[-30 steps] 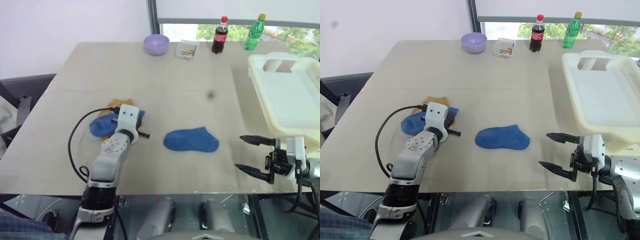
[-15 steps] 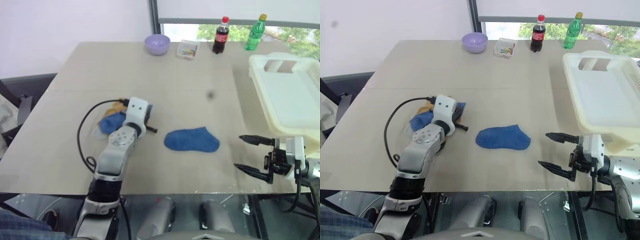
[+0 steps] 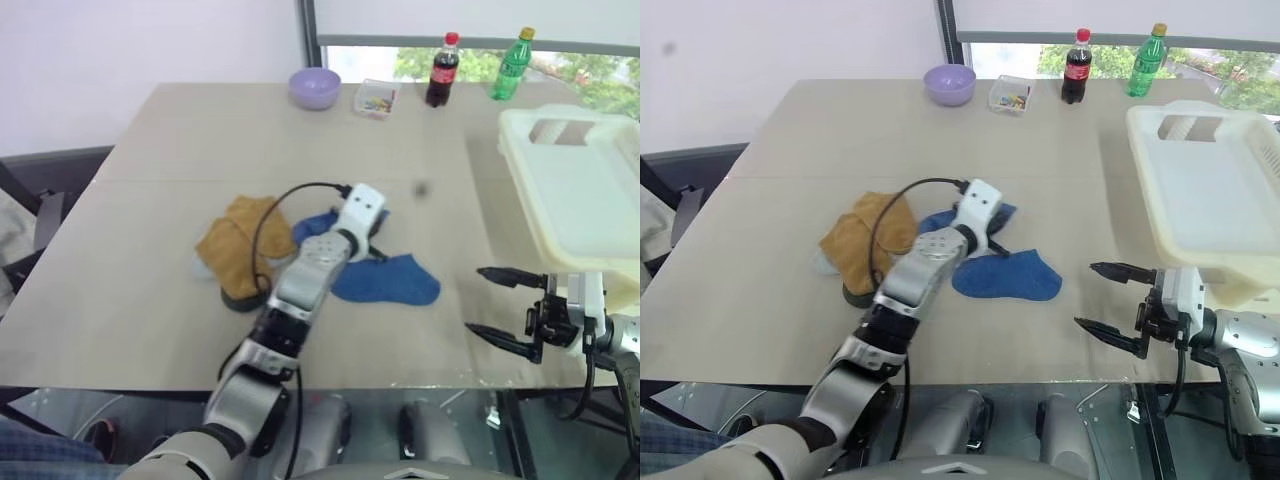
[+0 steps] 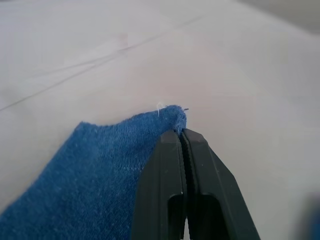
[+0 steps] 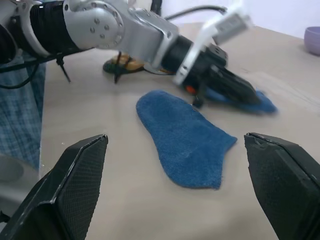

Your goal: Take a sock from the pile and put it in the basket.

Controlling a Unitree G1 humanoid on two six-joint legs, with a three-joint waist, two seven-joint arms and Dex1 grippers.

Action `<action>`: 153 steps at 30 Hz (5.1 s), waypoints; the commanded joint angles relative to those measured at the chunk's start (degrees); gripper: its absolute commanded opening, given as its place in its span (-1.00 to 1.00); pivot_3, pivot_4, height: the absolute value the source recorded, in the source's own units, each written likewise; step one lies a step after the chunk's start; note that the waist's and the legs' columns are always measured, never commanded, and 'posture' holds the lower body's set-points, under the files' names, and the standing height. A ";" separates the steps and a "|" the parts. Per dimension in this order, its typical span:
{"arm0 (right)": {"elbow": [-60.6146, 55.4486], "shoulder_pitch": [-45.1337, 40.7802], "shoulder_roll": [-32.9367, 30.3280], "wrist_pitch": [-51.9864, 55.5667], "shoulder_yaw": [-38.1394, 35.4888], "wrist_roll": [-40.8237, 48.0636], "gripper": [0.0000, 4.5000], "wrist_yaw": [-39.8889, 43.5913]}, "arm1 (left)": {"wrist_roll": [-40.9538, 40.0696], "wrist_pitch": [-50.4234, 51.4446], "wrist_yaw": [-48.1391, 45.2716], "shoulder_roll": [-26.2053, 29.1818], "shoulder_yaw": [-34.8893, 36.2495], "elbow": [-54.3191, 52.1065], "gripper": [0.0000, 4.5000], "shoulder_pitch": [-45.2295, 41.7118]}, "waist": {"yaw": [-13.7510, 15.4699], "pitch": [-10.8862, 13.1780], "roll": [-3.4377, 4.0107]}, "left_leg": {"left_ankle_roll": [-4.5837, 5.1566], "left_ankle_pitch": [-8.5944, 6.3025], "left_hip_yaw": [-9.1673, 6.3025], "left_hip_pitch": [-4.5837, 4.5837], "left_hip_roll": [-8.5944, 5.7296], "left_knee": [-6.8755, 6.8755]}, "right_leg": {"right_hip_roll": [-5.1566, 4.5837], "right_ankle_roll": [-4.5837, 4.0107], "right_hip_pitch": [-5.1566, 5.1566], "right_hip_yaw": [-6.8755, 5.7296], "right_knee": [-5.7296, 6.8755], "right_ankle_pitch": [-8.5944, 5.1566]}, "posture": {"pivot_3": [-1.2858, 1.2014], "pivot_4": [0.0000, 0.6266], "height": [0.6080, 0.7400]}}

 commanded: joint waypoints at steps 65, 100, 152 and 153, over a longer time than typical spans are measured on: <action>23.79 -42.91 26.77 58.69 1.21 -2.49 -1.00 -51.90 | -8.06 6.27 -11.37 12.34 10.58 -7.67 -0.02 10.30 | -2.99 -0.64 0.17 | 0.01 0.01 0.02 -0.03 -0.03 0.20 | 0.04 -0.02 -0.14 0.14 0.31 0.06 | 0.03 -0.52 1.00; -5.60 -37.42 22.73 79.07 -3.06 11.60 -1.00 -52.06 | -23.59 20.22 -10.26 17.82 22.43 -38.48 -0.97 19.23 | -3.07 -0.84 0.23 | 0.01 0.01 0.07 -0.23 -0.01 -0.10 | 0.05 -0.03 -0.46 0.27 0.19 0.05 | 0.03 -0.52 1.00; -21.99 -22.62 19.61 92.32 -10.29 22.14 -1.00 -59.90 | -32.03 23.15 -8.53 19.29 12.12 -41.35 -0.97 29.45 | -1.48 -0.77 0.20 | 0.06 -0.01 0.08 -0.13 0.02 -0.28 | 0.03 -0.02 -0.35 0.24 0.02 0.02 | 0.03 -0.52 1.00; -21.86 -22.43 19.60 91.98 -10.16 21.86 -1.00 -59.93 | -32.03 23.08 -8.55 19.19 12.11 -41.25 -0.97 29.49 | -1.53 -0.77 0.20 | 0.06 -0.01 0.08 -0.13 0.02 -0.30 | 0.03 -0.02 -0.36 0.24 0.01 0.02 | 0.03 -0.52 1.00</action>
